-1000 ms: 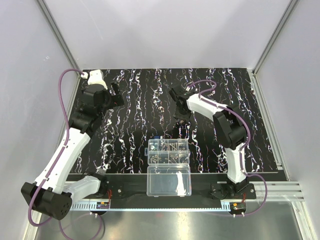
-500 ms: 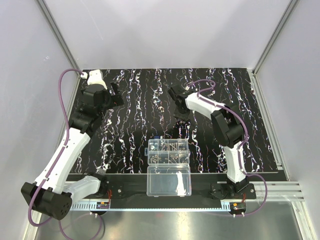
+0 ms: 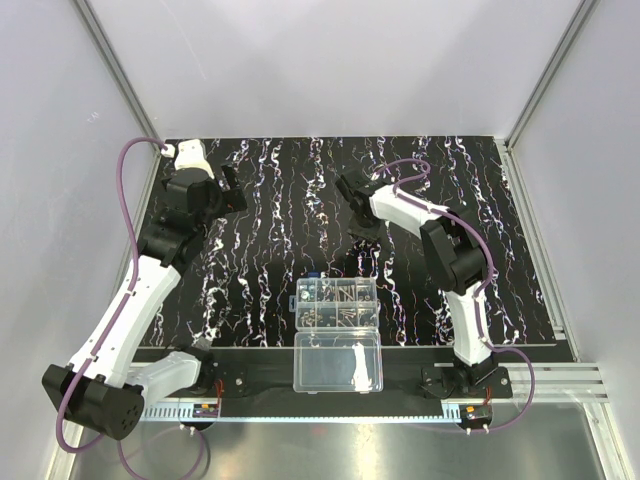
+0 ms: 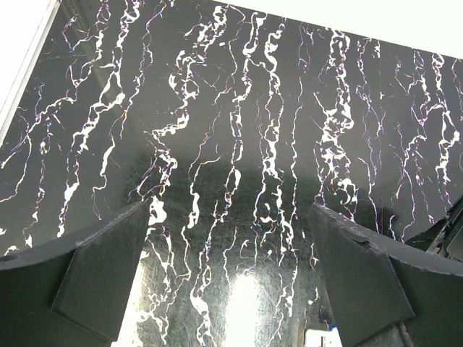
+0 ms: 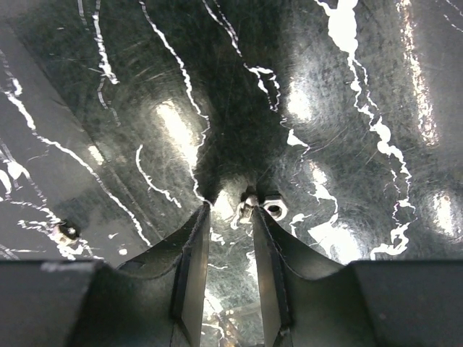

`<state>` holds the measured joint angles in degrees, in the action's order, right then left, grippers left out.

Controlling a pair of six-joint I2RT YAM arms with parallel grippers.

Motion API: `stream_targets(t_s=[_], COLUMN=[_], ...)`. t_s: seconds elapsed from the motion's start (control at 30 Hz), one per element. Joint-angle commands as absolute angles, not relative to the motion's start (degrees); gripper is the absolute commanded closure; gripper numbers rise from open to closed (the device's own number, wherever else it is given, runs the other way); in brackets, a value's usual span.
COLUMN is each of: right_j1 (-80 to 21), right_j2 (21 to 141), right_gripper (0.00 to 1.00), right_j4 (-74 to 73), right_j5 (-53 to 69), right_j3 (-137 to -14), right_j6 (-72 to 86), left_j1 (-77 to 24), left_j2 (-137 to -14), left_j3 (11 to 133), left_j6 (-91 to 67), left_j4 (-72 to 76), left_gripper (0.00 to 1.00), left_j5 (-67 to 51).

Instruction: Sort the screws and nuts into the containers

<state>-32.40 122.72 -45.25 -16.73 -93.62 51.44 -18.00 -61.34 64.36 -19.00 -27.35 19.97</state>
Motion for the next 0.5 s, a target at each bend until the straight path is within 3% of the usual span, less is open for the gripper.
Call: stream_targets(t_s=[0.0, 0.27, 0.47], right_j1=[-32.0, -32.1, -31.7], right_j2=[124.2, 124.5, 125.3], right_gripper=[0.63, 0.64, 0.76], right_j4=[-46.8, -47.5, -47.7], right_j5=[-18.7, -20.3, -21.0], right_j3=[-94.8, -95.2, -95.5], right_j6=[51.8, 51.2, 49.7], left_j1=[-18.1, -18.1, -18.1], left_j2=[-60.9, -60.9, -61.0], left_j3=[65.0, 65.0, 65.0], left_j6=[-18.2, -18.2, -18.2], left_j4=[-25.1, -25.0, -25.1], left_gripper=[0.01, 0.01, 0.01], left_j5=[21.4, 21.6, 21.6])
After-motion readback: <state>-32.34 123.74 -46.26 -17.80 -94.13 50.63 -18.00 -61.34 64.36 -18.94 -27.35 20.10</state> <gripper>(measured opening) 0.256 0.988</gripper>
